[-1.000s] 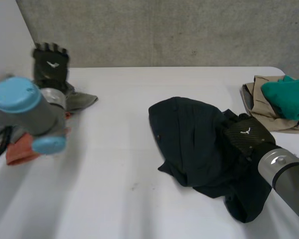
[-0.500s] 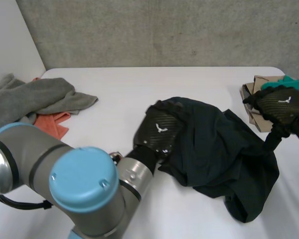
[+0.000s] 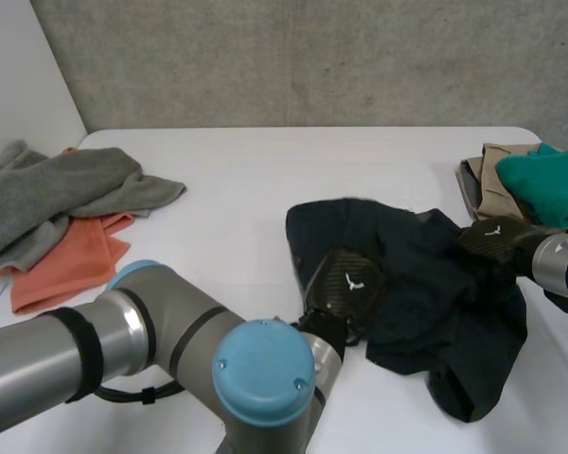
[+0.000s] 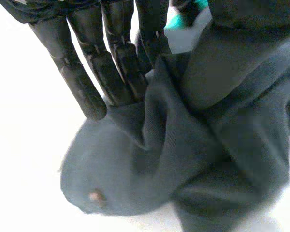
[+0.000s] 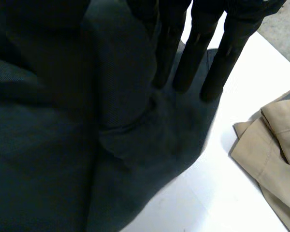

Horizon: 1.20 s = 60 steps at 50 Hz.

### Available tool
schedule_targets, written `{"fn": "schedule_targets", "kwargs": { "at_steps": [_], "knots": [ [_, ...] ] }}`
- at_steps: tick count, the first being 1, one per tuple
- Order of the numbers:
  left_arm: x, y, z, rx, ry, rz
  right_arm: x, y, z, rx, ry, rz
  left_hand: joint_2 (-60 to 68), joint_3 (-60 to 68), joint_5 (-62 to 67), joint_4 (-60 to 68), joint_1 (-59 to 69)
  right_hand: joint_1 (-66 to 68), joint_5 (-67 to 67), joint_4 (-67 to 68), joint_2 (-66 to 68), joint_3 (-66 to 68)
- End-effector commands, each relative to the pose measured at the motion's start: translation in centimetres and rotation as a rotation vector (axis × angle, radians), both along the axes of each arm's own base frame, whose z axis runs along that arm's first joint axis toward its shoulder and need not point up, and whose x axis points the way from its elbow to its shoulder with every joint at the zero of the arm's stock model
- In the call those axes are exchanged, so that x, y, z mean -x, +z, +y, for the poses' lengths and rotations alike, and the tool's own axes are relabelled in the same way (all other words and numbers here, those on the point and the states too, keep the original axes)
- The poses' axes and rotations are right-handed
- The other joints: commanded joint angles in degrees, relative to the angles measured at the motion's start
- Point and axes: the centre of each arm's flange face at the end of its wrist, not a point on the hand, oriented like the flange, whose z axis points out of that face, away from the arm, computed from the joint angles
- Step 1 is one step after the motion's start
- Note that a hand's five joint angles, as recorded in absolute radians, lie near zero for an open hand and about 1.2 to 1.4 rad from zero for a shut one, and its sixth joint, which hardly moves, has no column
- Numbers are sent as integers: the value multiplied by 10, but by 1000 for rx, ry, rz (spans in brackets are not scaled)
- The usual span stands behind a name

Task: Fold the laundry.

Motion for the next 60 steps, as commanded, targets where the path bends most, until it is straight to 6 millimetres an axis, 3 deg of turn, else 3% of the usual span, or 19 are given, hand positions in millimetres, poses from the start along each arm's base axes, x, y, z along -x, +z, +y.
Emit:
{"fn": "schedule_targets", "kwargs": {
  "at_steps": [1, 3, 8, 11, 13, 19, 24, 29, 32, 33, 34, 35, 37, 38, 42, 48, 52, 57, 60],
  "knots": [
    [-7, 37, -45, 131, 174, 83, -20, 6, 8, 24, 46, -101, 157, 179, 171, 158, 147, 330, 294, 294, 281, 294],
    [-11, 50, -57, 161, 201, 114, -25, 16, 11, 41, 42, -143, 157, 179, 171, 158, 147, 330, 294, 294, 281, 294],
    [-34, 89, -103, 245, 312, 184, -38, 69, 24, 98, -31, -340, 157, 179, 171, 158, 147, 330, 294, 294, 281, 294],
    [-56, 112, -141, 295, 402, 221, -41, 96, 34, 108, -87, -466, 157, 179, 171, 158, 147, 330, 294, 294, 281, 294],
    [-60, 118, -151, 309, 411, 227, -47, 101, 42, 95, -89, -510, 157, 179, 171, 158, 147, 330, 294, 294, 281, 294],
    [-64, 125, -175, 349, 356, 230, -104, 96, 87, -12, -15, -660, 157, 179, 171, 158, 147, 330, 294, 294, 281, 294],
    [-75, 124, -203, 373, 389, 230, -139, 79, 102, -75, -23, -769, 157, 179, 171, 158, 147, 330, 294, 294, 281, 294],
    [-88, 123, -227, 388, 438, 230, -164, 49, 102, -142, -8, -801, 157, 179, 171, 158, 147, 330, 294, 294, 281, 294],
    [-97, 117, -235, 380, 460, 215, -175, 34, 100, -170, -2, -782, 157, 179, 171, 158, 147, -23, -59, -59, -72, -59],
    [-98, 115, -236, 373, 463, 209, -177, 32, 100, -173, 0, -777, 157, 179, 171, 158, 147, -131, -167, -167, -180, -167],
    [-99, 110, -236, 358, 463, 196, -178, 32, 99, -170, 2, -764, 35, 58, 50, 36, 25, -304, -339, -339, -352, -340],
    [-99, 108, -235, 349, 463, 188, -177, 32, 99, -167, 3, -752, -86, -63, -71, -85, -96, -370, -406, -406, -419, -406],
    [-100, 102, -232, 325, 461, 167, -175, 35, 100, -150, 19, -712, -315, -292, -300, -314, -325, -370, -406, -406, -419, -406],
    [-102, 98, -230, 304, 462, 149, -174, 36, 100, -141, 27, -691, -358, -335, -343, -356, -367, -370, -406, -406, -419, -406],
    [-105, 88, -220, 254, 459, 111, -162, 42, 94, -65, 57, -568, -402, -379, -387, -400, -411, -370, -406, -406, -419, -406],
    [-120, 115, -192, 237, 467, 99, -130, 43, 77, 3, 52, -346, -403, -381, -389, -402, -413, -370, -406, -406, -419, -406],
    [-131, 129, -164, 212, 470, 92, -122, 43, 76, 34, 96, -247, -400, -377, -385, -399, -410, -370, -406, -406, -419, -406],
    [-141, 142, -110, 163, 446, 106, -98, 58, 50, 144, 77, -182, -398, -376, -384, -397, -408, -370, -406, -406, -419, -406],
    [-142, 142, -87, 127, 419, 121, -94, 66, 46, 181, 97, -180, -393, -371, -379, -392, -403, -370, -406, -406, -419, -406]
  ]
}}
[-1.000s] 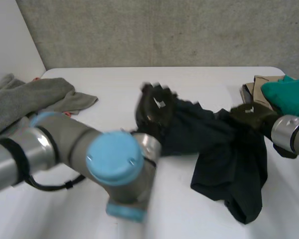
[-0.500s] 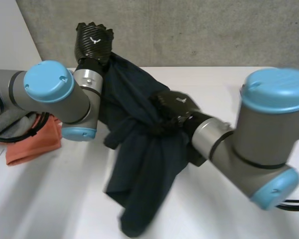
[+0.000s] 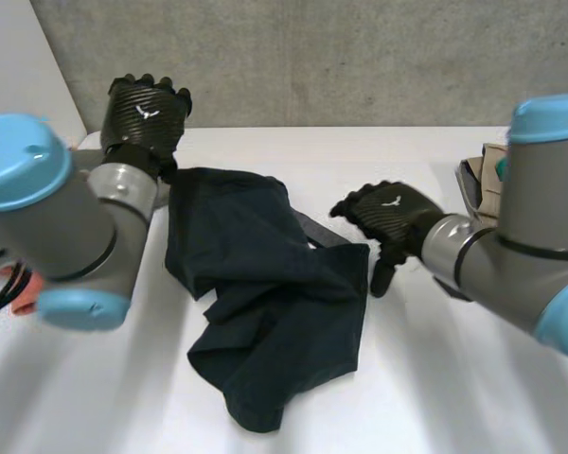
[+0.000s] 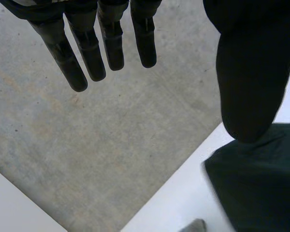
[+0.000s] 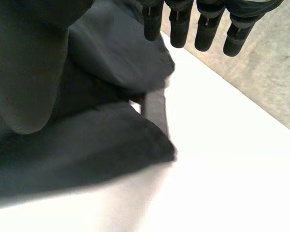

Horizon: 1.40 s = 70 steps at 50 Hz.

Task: Fold the laundry.

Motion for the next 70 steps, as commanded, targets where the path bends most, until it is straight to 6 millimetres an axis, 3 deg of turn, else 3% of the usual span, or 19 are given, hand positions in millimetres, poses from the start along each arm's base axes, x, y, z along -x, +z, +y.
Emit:
{"fn": "schedule_targets", "kwargs": {
  "at_steps": [1, 7, 12, 16, 24, 37, 45, 46, 48, 50, 54, 55, 58, 59, 62, 63, 66, 67, 70],
  "knots": [
    [-8, 6, 75, -88, -67, 43, 18, 19, -20, 128, 32, 34, 22, 21, 32, 29, 18, -36, -24, -16, -20, -17],
    [-9, -12, 120, -238, -136, 29, 24, 9, -33, 166, 113, 76, 65, 65, 76, 73, 62, -36, -24, -16, -20, -17],
    [-7, -36, 162, -437, -209, 3, 19, -22, -36, 144, 221, 136, 81, 80, 91, 88, 77, -29, -16, -9, -13, -10],
    [-12, -47, 175, -553, -201, 5, 14, -47, -35, 107, 295, 149, 76, 75, 86, 83, 72, 0, 12, 20, 16, 19],
    [-11, -70, 176, -652, -175, -16, 6, -78, -46, 146, 335, 121, 65, 65, 76, 73, 62, 59, 71, 78, 75, 77],
    [4, -107, 168, -677, -175, -43, -4, -101, -63, 239, 314, 118, 87, 87, 98, 95, 83, 215, 228, 235, 231, 234],
    [8, -117, 157, -619, -100, -31, -10, -117, -62, 221, 318, 132, 319, 318, 329, 326, 315, 281, 293, 300, 297, 299],
    [8, -118, 157, -617, -95, -32, -10, -118, -62, 222, 316, 129, 368, 367, 378, 375, 364, 317, 330, 337, 334, 336],
    [10, -119, 158, -612, -94, -33, -14, -117, -61, 240, 321, 121, 525, 525, 536, 533, 521, 532, 545, 552, 548, 551],
    [11, -119, 158, -606, -97, -30, -17, -114, -60, 256, 326, 112, 568, 568, 579, 576, 564, 663, 676, 683, 680, 682],
    [15, -107, 155, -571, -101, -4, -23, -97, -56, 282, 324, 79, 568, 568, 579, 576, 564, 664, 676, 684, 680, 683],
    [16, -103, 153, -560, -105, 5, -21, -80, -58, 305, 298, 59, 568, 568, 579, 576, 564, 664, 676, 684, 680, 683],
    [22, -63, 146, -466, -126, 93, -16, -52, -60, 334, 246, 28, 568, 568, 579, 576, 564, 664, 676, 684, 680, 683],
    [21, -34, 141, -395, -133, 154, -11, -28, -60, 361, 201, 0, 568, 568, 579, 576, 564, 664, 676, 684, 680, 683],
    [13, 4, 129, -302, -118, 204, -3, 9, -55, 403, 134, -27, 568, 568, 579, 576, 564, 664, 676, 684, 680, 683],
    [5, 24, 120, -246, -93, 208, 5, 32, -49, 421, 93, -26, 568, 568, 579, 576, 564, 664, 676, 684, 680, 683],
    [-7, 48, 107, -169, -55, 198, 18, 68, -34, 445, 49, -10, 568, 568, 579, 576, 564, 664, 676, 684, 680, 683],
    [-10, 59, 103, -134, -56, 181, 32, 88, -26, 447, 11, 9, 568, 568, 579, 576, 564, 664, 676, 684, 680, 683],
    [-9, 68, 103, -107, -87, 140, 54, 109, -14, 416, -44, 50, 568, 568, 579, 576, 564, 664, 676, 684, 680, 683]
  ]
}}
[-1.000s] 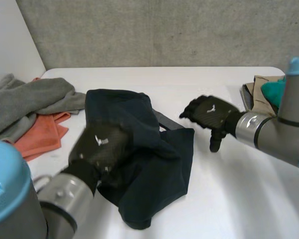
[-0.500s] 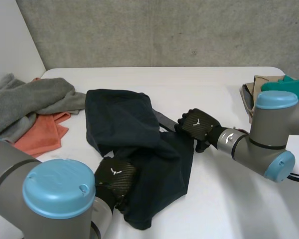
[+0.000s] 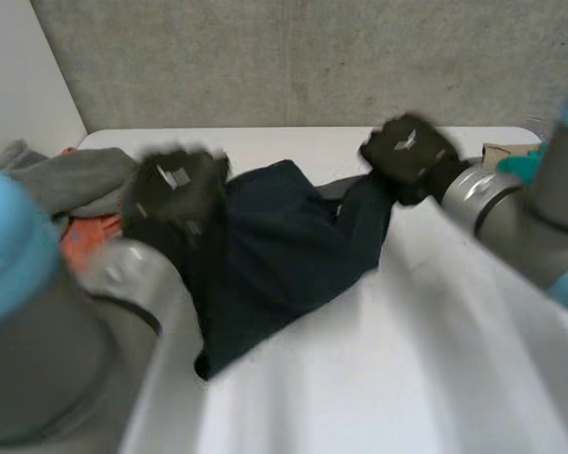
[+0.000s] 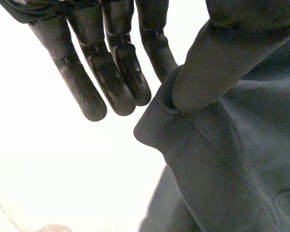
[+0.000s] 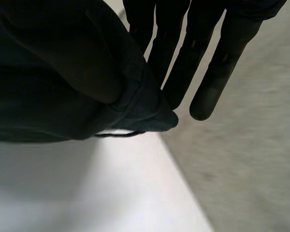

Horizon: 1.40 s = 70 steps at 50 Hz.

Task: Fold the laundry.

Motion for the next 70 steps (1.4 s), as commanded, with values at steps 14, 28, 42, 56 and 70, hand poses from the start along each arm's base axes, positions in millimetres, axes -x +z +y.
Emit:
{"fn": "schedule_targets", "kwargs": {
  "at_steps": [14, 28, 42, 56, 70],
  "knots": [
    [17, -53, -60, -113, -77, -309, 30, 12, 74, -311, -74, 366, 117, 119, 142, 115, 146, 173, 140, 116, 139, 141],
    [43, 83, -192, 629, 153, -4, -23, 66, -52, 354, -255, -92, 117, 119, 142, 115, 146, 173, 140, 116, 139, 141],
    [27, 84, -174, 628, 141, 5, -28, 105, -14, 448, -208, -258, 117, 119, 142, 115, 146, 173, 140, 116, 139, 141],
    [-6, -35, -101, 118, 26, -292, 6, 24, 44, -175, -205, 147, 117, 119, 142, 115, 146, 173, 140, 116, 139, 141],
    [20, -137, -130, -90, -30, -418, -9, -85, 7, -355, -270, 121, 117, 119, 142, 115, 146, 173, 140, 116, 139, 141]
  ]
}}
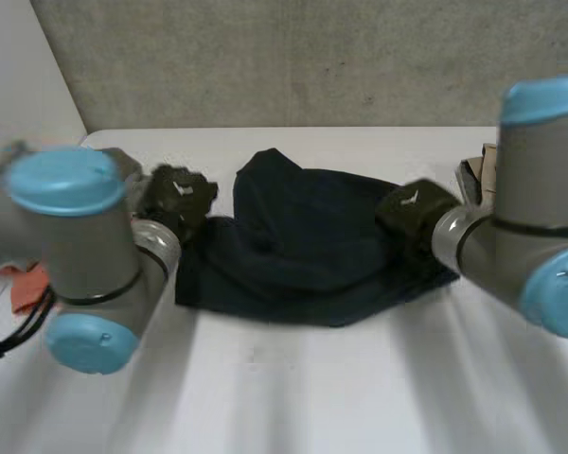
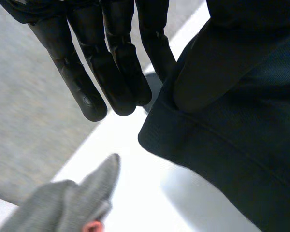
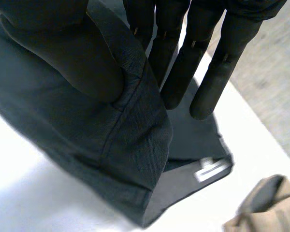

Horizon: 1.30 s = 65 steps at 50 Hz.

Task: Fold the laundry.

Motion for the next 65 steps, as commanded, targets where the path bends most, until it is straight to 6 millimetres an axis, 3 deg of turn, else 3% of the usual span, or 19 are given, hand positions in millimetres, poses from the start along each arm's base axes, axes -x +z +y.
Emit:
{"fn": "schedule_targets", "kwargs": {
  "at_steps": [1, 3, 4, 8, 12, 16, 21, 30, 35, 47, 56, 62, 65],
  "knots": [
    [22, -55, -32, -45, -4, -28, -9, -49, -26, -3, -84, -96, 114, 116, 142, 113, 146, 173, 130, 115, 139, 141],
    [26, -55, -36, -24, -8, -15, -8, -52, -29, 10, -112, -118, 43, 45, 71, 41, 75, 173, 130, 115, 139, 141],
    [28, -52, -38, -2, -9, 2, -7, -54, -31, 25, -135, -131, -114, -113, -86, -116, -83, 173, 130, 115, 139, 141],
    [30, -49, -34, 16, -12, 24, -4, -56, -33, 56, -171, -143, -387, -386, -359, -389, -356, 173, 130, 115, 139, 141],
    [20, -17, -17, 48, -19, 52, -2, -59, -30, 64, -175, -145, -513, -511, -485, -514, -481, 173, 130, 115, 139, 141],
    [6, -4, 9, 39, -23, 47, -2, -61, -30, 79, -176, -155, -516, -515, -488, -518, -485, 173, 130, 115, 139, 141],
    [-14, -3, 45, -1, -32, 22, -1, -65, -34, 97, -193, -160, -468, -466, -440, -469, -436, 173, 130, 115, 139, 141],
    [-32, -37, 89, -144, -62, -31, 2, -73, -38, 99, -221, -151, -365, -363, -337, -367, -333, 173, 130, 115, 139, 141],
    [-33, -45, 89, -191, -54, 9, 1, -76, -37, 92, -218, -147, -341, -340, -313, -343, -310, 173, 130, 115, 139, 141],
    [-17, -67, 50, -162, -41, 74, 1, -79, -31, 73, -205, -137, -351, -350, -323, -353, -320, 173, 130, 115, 139, 141],
    [-9, -82, 35, -174, -40, 61, 1, -81, -29, 67, -203, -135, -335, -333, -307, -336, -303, 173, 130, 115, 139, 141],
    [-4, -88, 27, -174, -41, 59, 1, -79, -29, 69, -203, -136, -215, -214, -187, -217, -184, 173, 130, 115, 139, 141],
    [-2, -92, 23, -176, -41, 56, 1, -79, -29, 69, -203, -136, -91, -89, -63, -93, -59, 173, 130, 115, 139, 141]
  ]
}}
